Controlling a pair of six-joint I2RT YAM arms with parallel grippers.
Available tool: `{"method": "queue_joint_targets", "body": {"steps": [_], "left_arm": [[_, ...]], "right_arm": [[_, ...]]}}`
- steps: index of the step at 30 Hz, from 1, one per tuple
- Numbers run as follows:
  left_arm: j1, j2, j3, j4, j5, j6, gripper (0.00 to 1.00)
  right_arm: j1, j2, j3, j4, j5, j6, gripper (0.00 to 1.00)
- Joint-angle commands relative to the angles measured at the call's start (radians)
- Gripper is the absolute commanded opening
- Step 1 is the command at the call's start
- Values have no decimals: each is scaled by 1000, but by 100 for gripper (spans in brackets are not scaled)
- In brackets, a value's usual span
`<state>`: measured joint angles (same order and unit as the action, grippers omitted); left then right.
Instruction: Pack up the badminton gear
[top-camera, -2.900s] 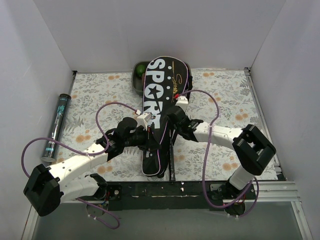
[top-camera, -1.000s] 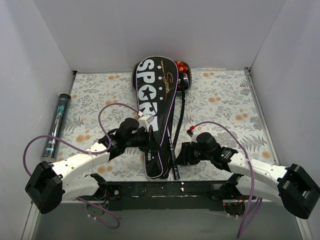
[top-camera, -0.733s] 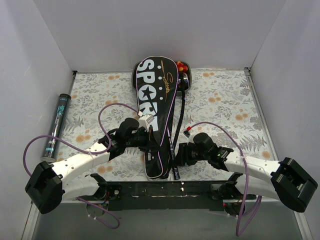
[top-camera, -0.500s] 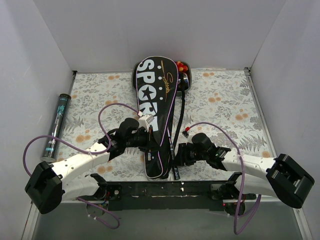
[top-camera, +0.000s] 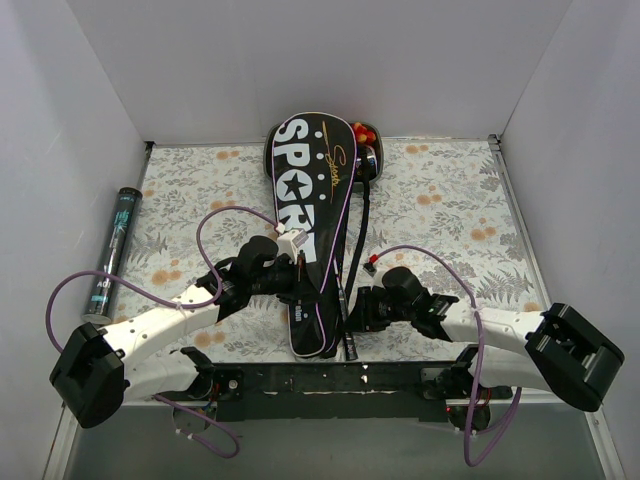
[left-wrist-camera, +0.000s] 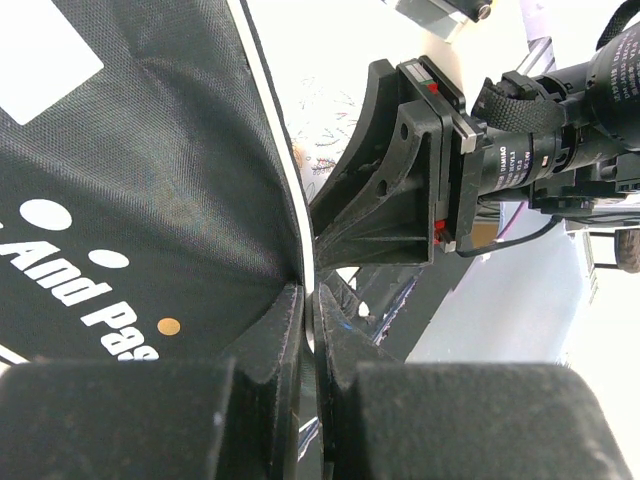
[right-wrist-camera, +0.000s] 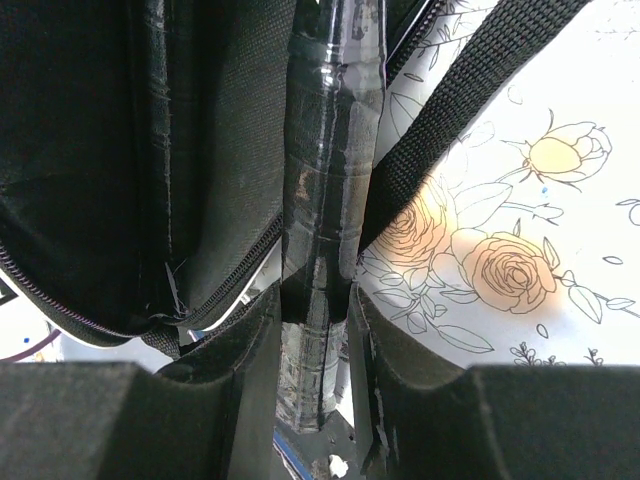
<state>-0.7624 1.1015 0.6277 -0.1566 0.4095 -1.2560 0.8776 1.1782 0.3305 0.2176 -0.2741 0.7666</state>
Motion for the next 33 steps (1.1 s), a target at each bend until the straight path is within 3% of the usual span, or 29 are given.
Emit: {"method": "queue_joint_targets", "body": {"steps": [1,14,25,33], "left_arm": [[-6,-35,-13,35,60,9,0],[-28,-29,-91,103,78,1,0],[-75,-29,-109,207,137,-54,0],[-107,-25,-132,239,138,-65,0]], "right_arm": [[8,5,13,63,-16,-6,1],[8,-77,171,-49,-30,-27,1],[61,70,191,213,-43,59,1],[107,170,246,310,-37,101,1]]}}
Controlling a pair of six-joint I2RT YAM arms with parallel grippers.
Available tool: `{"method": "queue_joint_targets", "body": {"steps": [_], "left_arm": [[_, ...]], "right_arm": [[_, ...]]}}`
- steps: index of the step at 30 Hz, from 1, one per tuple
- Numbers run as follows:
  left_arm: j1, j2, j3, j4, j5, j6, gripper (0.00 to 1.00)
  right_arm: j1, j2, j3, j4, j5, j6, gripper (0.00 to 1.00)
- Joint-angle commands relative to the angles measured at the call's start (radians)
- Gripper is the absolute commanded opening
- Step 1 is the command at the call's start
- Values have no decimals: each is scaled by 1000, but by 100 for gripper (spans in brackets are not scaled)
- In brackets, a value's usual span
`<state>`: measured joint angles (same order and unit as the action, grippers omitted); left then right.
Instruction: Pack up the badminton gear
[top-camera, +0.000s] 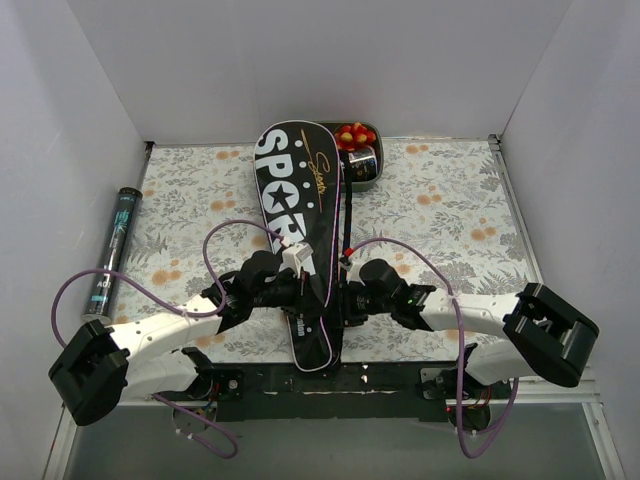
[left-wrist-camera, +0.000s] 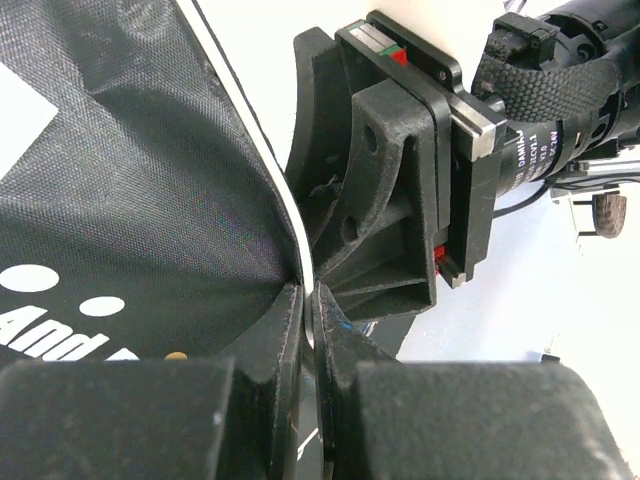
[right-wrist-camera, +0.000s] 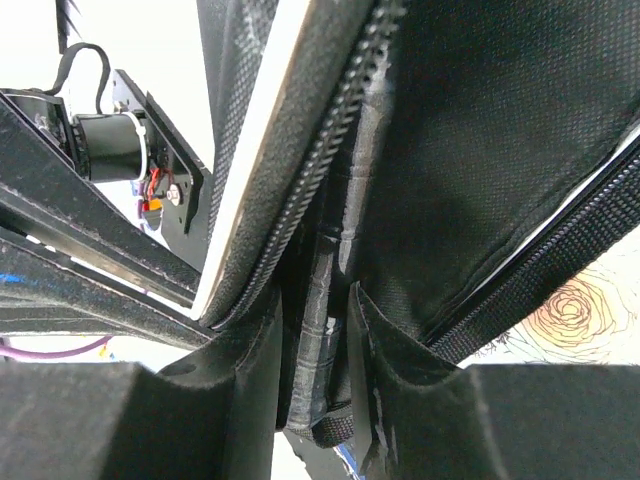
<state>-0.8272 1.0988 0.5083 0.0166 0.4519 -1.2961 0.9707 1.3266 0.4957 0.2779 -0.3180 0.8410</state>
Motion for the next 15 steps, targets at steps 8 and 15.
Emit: {"method": "queue_joint_targets", "body": {"steps": [8,15], "left_arm": [[-52,-33,-11,105,97,-39,0],[-52,-97,-13,120,113,-54,0]], "right_arm": [[75,155,61,431,-15,84,1],[76,132,14,457,-23,63,34]]}}
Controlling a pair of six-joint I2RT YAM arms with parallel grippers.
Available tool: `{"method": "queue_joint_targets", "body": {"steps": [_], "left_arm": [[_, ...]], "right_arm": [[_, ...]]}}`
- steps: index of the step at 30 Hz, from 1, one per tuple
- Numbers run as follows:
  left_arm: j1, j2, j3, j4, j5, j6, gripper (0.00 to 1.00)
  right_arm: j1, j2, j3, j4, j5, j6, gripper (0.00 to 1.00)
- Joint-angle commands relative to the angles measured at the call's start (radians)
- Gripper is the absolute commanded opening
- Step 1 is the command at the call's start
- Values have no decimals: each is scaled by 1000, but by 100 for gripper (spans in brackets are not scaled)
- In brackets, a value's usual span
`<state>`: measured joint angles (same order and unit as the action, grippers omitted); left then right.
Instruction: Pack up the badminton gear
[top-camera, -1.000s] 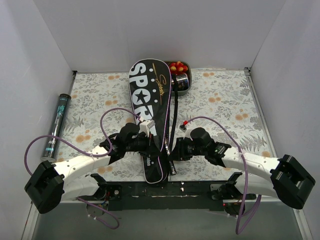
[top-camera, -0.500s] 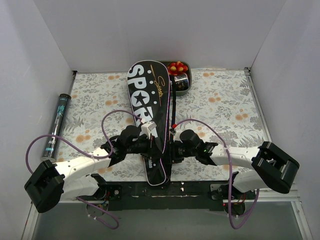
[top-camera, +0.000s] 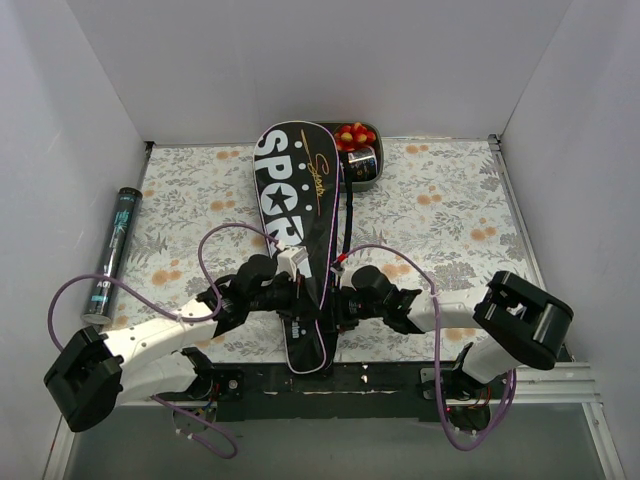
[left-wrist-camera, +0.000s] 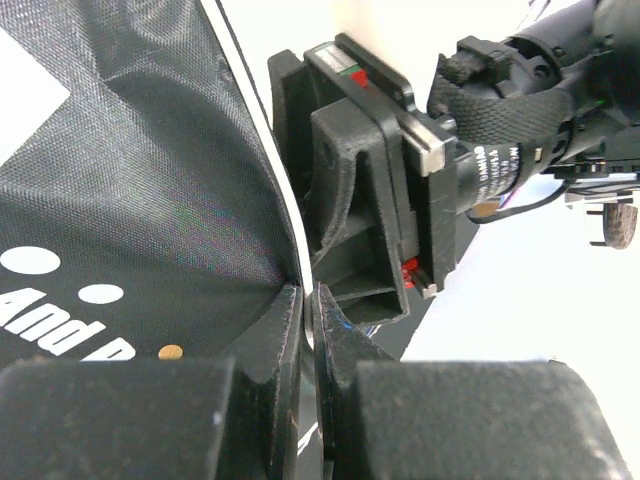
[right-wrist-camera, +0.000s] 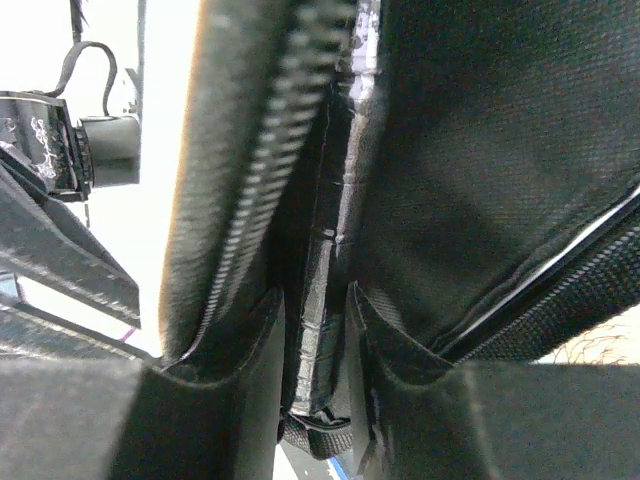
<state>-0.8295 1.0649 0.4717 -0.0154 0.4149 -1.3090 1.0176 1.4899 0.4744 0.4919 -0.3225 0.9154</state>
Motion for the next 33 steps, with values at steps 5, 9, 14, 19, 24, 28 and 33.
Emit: {"method": "queue_joint_targets", "body": {"steps": [5,9,14,19,24,28,33], "left_arm": [[-48,-74,16,106,144,-27,0],[-52,-94,-8,83,128,-24,0],[-63,-105,-25,60,114,-9,0],[-77,-117,-39,63,127,-4,0],[-91,-147,-42,63,153,-3,0],[-99,-167,-53,58,156,-6,0],[-105,-171,-70,66,157,-13,0]], "right_arm": [[29,-187,110,-92,95,-140,54],[3,-334,132,-367,238,-207,68],[-124,-491,161,-530,318,-274,74],[-258,-446,259,-587,318,-352,75],[-369,-287,403,-508,312,-409,75],[-438,-150,446,-350,281,-394,75],[-473,24,512,-193,241,-386,75]]}}
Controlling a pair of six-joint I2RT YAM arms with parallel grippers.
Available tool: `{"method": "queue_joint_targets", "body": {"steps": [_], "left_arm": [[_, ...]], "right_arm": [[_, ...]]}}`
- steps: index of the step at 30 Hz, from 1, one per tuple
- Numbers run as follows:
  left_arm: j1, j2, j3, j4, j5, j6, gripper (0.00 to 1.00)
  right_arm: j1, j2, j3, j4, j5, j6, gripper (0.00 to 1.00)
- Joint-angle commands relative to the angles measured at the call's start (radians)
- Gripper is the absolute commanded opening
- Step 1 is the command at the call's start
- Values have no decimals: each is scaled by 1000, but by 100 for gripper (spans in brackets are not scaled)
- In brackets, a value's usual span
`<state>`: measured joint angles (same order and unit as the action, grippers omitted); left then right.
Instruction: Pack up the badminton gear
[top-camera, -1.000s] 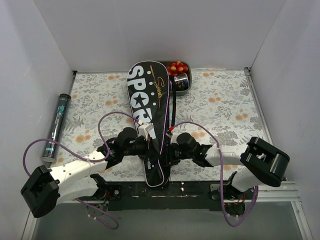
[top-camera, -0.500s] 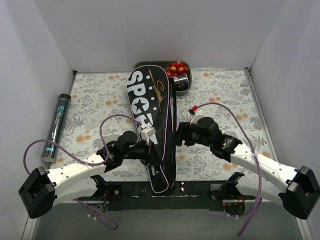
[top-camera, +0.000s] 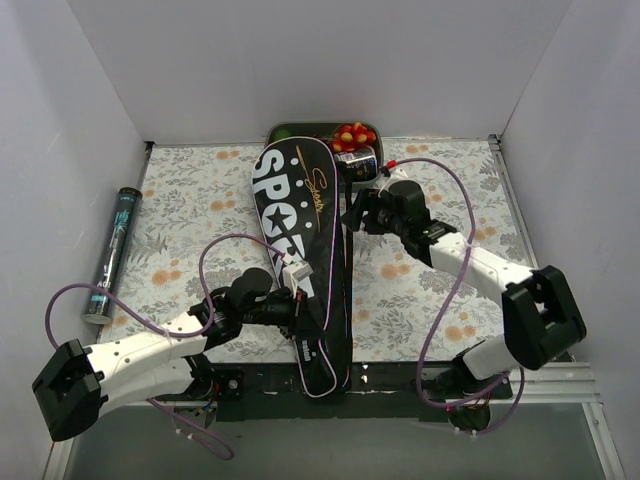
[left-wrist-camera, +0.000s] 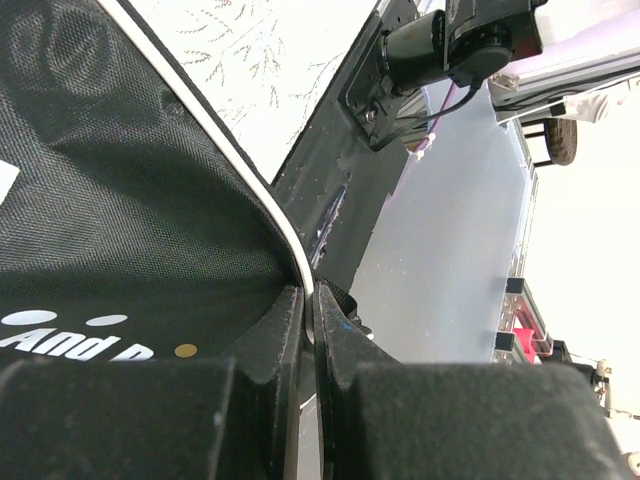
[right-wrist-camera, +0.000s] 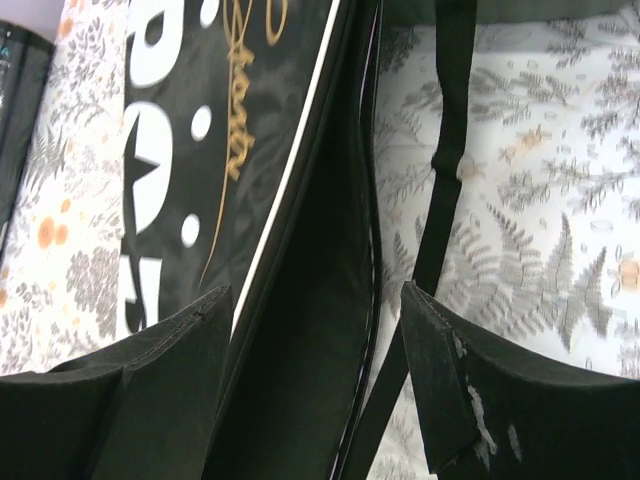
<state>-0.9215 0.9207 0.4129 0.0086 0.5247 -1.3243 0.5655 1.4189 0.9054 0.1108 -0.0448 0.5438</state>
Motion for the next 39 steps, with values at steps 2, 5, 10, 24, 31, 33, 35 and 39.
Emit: {"method": "queue_joint_targets", "body": {"steps": [2,5,10,24,31,33,35,39], "left_arm": [[-14,-25,-17,42,51,2,0],[-16,-28,-26,42,58,4,0],[-19,-19,-33,51,67,2,0],[-27,40,-36,68,67,7,0],[-27,67,-33,74,78,8,0],[-27,69,-34,74,75,7,0],[-25,69,-34,68,67,7,0],[-27,60,-7,4,-7,20,0]], "right_arm": [[-42,142,110,251,-87,-10,75],[-68,225,121,366,-187,18,75],[-88,354,153,454,-263,36,75],[-127,655,311,619,-441,154,63],[-167,701,276,849,-586,301,14],[-179,703,262,878,-612,327,1],[-184,677,225,920,-615,354,1],[-188,577,136,928,-552,361,1]]}}
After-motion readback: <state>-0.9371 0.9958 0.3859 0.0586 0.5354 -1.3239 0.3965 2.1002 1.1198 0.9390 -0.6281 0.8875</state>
